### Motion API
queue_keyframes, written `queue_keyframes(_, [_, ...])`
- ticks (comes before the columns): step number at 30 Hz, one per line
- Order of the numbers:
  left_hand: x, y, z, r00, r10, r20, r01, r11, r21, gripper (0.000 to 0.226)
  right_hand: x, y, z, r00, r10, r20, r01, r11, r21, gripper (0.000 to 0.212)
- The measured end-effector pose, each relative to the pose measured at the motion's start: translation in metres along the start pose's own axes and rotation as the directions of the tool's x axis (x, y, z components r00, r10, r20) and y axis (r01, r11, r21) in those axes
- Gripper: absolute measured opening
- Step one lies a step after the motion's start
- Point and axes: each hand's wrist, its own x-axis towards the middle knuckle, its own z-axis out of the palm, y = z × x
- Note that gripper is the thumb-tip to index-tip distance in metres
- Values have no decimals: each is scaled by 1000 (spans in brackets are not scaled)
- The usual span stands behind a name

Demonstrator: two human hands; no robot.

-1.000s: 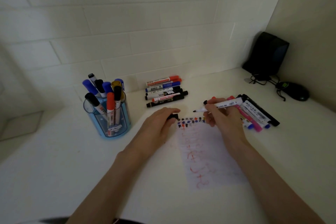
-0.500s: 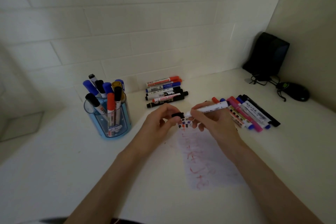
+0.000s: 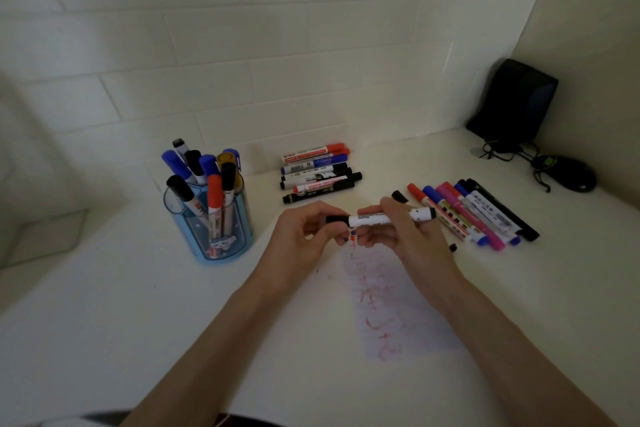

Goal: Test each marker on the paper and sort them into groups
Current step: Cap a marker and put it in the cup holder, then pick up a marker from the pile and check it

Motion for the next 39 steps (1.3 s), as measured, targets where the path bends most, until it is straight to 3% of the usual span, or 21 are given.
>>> queue_keyframes(5, [0,-4,-2,1000,5,-19,-5,1000,1,16,-1,2,4,999,-30,-24,29,999,-40,32])
queue_keyframes(9, [3,-8,-8,997,-46,60,42,996,75,16,-2,1,9,999,34,26,-30,991,-129,35])
queue_keyframes(11, [8,-10,-10,994,-89,59,81,988,128,13,2,-3,6,999,11,-35,-18,979,-204,30])
queue_keyframes(13, [10,-13,-13,995,-95,-4,95,982,162,13,7,-7,-4,987,-101,-126,64,962,-265,19])
queue_keyframes(15, [10,-15,-16,996,-83,-42,89,979,182,15,9,-9,-18,976,-207,-61,162,888,-431,16])
queue_keyframes(18, [6,-17,-14,1000,-26,-6,27,976,215,22,7,-3,-26,989,-137,61,134,622,-772,12])
queue_keyframes(20, [7,-17,-11,1000,-14,-8,16,973,229,33,8,-5,-31,987,-145,67,131,493,-860,11])
queue_keyframes(22, [8,-20,-12,998,1,-55,12,969,247,42,11,-12,-38,975,-218,35,131,443,-887,10])
queue_keyframes(25, [10,-25,-18,990,39,-137,17,923,383,35,12,-21,-56,941,-312,-130,7,402,-916,11])
queue_keyframes(29, [12,-29,-20,975,42,-216,109,760,640,40,14,-19,-72,944,-171,-282,-221,307,-926,16])
queue_keyframes(33, [16,-29,-12,982,-85,-167,184,592,785,49,12,-14,-73,935,-164,-315,-261,284,-923,22])
queue_keyframes(39, [15,-27,-15,977,-93,-190,206,619,758,36,13,-9,-74,907,-272,-320,-247,272,-930,12])
